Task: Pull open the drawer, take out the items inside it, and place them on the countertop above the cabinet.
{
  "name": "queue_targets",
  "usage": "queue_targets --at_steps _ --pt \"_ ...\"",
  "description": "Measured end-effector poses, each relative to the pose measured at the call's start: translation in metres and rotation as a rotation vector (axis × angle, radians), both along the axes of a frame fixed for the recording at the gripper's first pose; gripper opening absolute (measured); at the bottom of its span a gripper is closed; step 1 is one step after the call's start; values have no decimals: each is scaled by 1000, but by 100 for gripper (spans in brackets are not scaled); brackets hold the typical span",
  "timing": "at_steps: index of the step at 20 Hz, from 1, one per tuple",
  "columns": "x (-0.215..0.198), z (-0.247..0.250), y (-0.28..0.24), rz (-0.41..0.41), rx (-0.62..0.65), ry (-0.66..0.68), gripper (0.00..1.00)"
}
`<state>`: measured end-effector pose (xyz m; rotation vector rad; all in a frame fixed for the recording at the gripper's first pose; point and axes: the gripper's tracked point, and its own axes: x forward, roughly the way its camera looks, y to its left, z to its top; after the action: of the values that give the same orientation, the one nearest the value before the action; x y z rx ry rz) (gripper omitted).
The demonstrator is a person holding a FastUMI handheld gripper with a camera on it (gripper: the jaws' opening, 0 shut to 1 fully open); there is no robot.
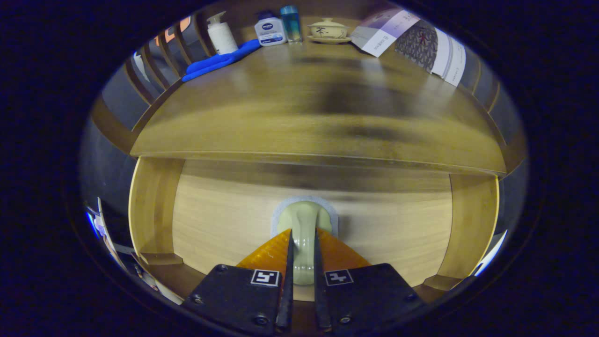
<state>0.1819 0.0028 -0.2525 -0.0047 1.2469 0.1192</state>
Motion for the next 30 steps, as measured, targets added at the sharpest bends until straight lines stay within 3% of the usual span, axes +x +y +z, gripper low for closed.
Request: queue_targets --at_steps 13,21,30 --pt "-19 111 -3 68 32 -111 22" --pt "56 157 -1 6 30 -199 22" --pt "129 138 26 -16 14 -172 22"
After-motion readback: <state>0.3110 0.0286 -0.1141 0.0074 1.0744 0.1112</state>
